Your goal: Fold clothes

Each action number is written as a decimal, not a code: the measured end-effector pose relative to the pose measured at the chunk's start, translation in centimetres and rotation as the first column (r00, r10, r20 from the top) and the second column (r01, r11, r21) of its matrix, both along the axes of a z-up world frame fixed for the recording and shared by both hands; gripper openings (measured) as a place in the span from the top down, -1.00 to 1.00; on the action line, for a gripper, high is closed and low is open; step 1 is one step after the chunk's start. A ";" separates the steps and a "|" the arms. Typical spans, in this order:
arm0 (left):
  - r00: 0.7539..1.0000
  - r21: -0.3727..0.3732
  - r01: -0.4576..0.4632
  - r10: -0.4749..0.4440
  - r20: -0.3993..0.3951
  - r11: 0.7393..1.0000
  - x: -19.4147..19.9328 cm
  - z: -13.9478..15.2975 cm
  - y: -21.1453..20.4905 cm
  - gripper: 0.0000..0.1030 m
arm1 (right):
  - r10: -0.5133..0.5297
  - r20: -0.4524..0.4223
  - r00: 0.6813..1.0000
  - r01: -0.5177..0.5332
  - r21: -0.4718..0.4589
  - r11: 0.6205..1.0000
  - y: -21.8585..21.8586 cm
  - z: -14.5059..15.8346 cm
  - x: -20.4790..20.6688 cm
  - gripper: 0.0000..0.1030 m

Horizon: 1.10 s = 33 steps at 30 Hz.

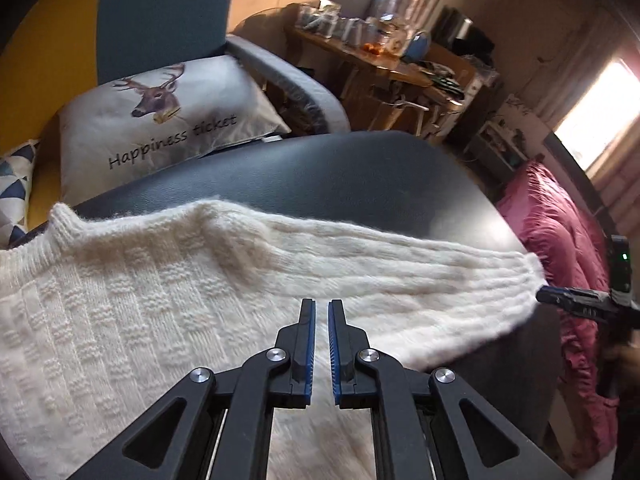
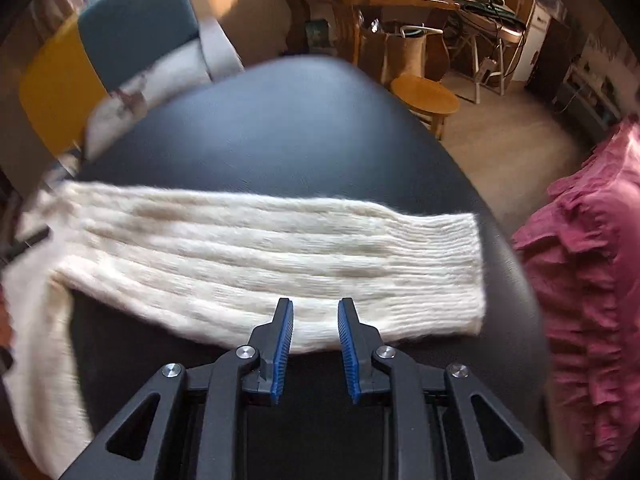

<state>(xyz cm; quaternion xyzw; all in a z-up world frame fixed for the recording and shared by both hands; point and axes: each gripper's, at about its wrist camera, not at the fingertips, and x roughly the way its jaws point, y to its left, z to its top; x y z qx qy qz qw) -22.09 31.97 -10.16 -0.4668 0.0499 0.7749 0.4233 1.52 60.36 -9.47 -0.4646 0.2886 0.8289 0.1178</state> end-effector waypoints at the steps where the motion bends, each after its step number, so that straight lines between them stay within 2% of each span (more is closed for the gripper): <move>1: 0.998 0.002 0.049 -0.049 -0.030 0.999 1.7 0.3 -0.1 0.87 | -0.035 -0.103 0.994 0.020 -0.144 0.989 0.0 0.0 1.4 0.44; 4: 0.975 -0.093 0.139 -0.153 -0.164 0.986 6.0 -0.2 0.7 0.87 | -0.232 -0.240 0.943 0.125 -0.391 0.912 0.0 -1.8 5.2 0.40; 5: 0.968 -0.116 0.159 -0.178 -0.176 0.980 6.6 -0.6 1.1 0.87 | -0.303 -0.269 0.914 0.152 -0.465 0.872 0.1 -2.5 6.5 0.39; 7: 0.967 -0.144 0.178 -0.200 -0.159 0.973 7.0 -1.5 1.9 0.87 | -0.434 -0.240 0.868 0.252 -0.541 0.802 1.2 -4.1 8.0 0.37; 9: 0.970 -0.151 0.178 -0.199 -0.137 0.972 7.3 -2.1 2.2 0.86 | -0.555 -0.191 0.810 0.352 -0.599 0.719 2.6 -5.8 9.3 0.28; 10: 0.972 -0.152 0.176 -0.196 -0.127 0.973 7.4 -2.4 2.3 0.86 | -0.590 -0.177 0.788 0.384 -0.608 0.695 3.0 -6.4 9.6 0.28; 15: 0.978 -0.201 0.173 -0.192 -0.081 0.964 7.7 -4.4 3.1 0.80 | -0.670 -0.144 0.728 0.496 -0.563 0.661 4.7 -7.3 8.3 0.26; 17: 0.981 -0.194 0.164 -0.181 -0.071 0.967 7.6 -4.8 3.1 0.80 | -0.676 -0.148 0.722 0.510 -0.547 0.664 5.1 -7.6 7.5 0.26; 20: 0.984 -0.170 0.150 -0.163 -0.067 0.974 7.6 -5.0 2.9 0.86 | -0.665 -0.159 0.730 0.522 -0.498 0.692 5.3 -7.6 6.2 0.28; 22: 0.978 -0.165 0.167 -0.185 -0.097 0.972 8.2 -5.0 2.7 0.92 | -0.636 -0.134 0.760 0.540 -0.415 0.732 5.3 -7.2 5.2 0.52; 24: 0.972 -0.135 0.203 -0.216 -0.094 0.970 8.8 -4.7 2.4 0.95 | -0.596 -0.110 0.795 0.538 -0.323 0.778 5.6 -6.7 4.8 0.87; 27: 0.953 -0.104 0.284 -0.292 -0.081 0.953 10.3 -4.4 1.8 1.00 | -0.510 -0.086 0.856 0.504 -0.080 0.860 4.8 -4.5 4.3 0.88; 29: 0.943 -0.111 0.321 -0.328 -0.050 0.940 10.9 -5.3 1.8 1.00 | -0.470 -0.039 0.882 0.471 0.021 0.882 4.4 -4.5 4.5 0.89; 30: 0.942 -0.102 0.327 -0.333 -0.046 0.940 11.0 -5.4 1.7 1.00 | -0.452 -0.012 0.892 0.452 0.065 0.890 4.2 -4.7 4.7 1.00; 32: 0.946 -0.073 0.319 -0.322 -0.028 0.945 10.7 -5.2 1.5 1.00 | -0.450 -0.021 0.893 0.450 0.020 0.893 4.5 -4.6 5.6 1.00; 33: 0.953 -0.041 0.304 -0.304 0.000 0.952 10.1 -4.9 1.2 1.00 | -0.458 -0.039 0.888 0.458 -0.006 0.889 4.7 -4.4 6.0 0.91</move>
